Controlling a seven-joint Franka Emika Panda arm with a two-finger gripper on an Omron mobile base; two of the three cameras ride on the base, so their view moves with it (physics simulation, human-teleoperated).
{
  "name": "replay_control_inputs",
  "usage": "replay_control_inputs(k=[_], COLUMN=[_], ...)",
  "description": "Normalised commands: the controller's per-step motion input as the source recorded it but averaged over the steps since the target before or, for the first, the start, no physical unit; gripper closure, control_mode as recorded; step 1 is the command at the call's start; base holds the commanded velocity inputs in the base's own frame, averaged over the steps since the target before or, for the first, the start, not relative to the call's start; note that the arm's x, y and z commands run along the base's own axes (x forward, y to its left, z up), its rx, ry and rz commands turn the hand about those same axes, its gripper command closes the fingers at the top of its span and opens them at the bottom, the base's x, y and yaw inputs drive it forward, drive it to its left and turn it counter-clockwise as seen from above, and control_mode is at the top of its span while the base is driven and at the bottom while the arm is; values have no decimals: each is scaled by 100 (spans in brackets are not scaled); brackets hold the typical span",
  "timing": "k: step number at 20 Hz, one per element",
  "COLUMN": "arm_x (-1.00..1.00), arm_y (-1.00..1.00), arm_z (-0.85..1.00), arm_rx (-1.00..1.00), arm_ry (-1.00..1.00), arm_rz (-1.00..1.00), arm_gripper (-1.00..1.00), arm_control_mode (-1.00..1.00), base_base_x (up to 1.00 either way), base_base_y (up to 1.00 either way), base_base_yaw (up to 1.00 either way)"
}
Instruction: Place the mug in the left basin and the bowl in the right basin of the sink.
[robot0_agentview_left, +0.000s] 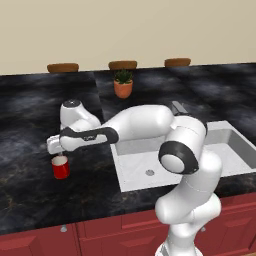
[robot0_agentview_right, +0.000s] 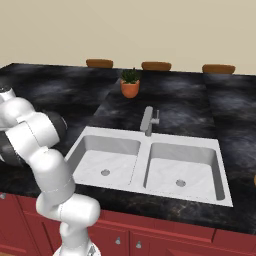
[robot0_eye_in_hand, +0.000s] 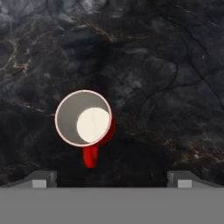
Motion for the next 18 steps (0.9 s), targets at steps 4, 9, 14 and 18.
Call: replay_control_inputs(k=[4, 9, 14, 18], arm_x=[13, 14, 9, 4], arm_y=[9, 2, 2, 5], arm_z=[-19, -18, -17, -18], arm_rx=[0, 0, 0, 0], arm_ry=[0, 0, 0, 0], arm_rz=[2, 2, 3, 2], arm_gripper=[-100, -100, -100, -100], arm_control_mode=[-100, -100, -100, -100], base_base_x=[0, 0, 0, 0], base_base_y=[0, 0, 0, 0], base_base_yaw=[0, 0, 0, 0])
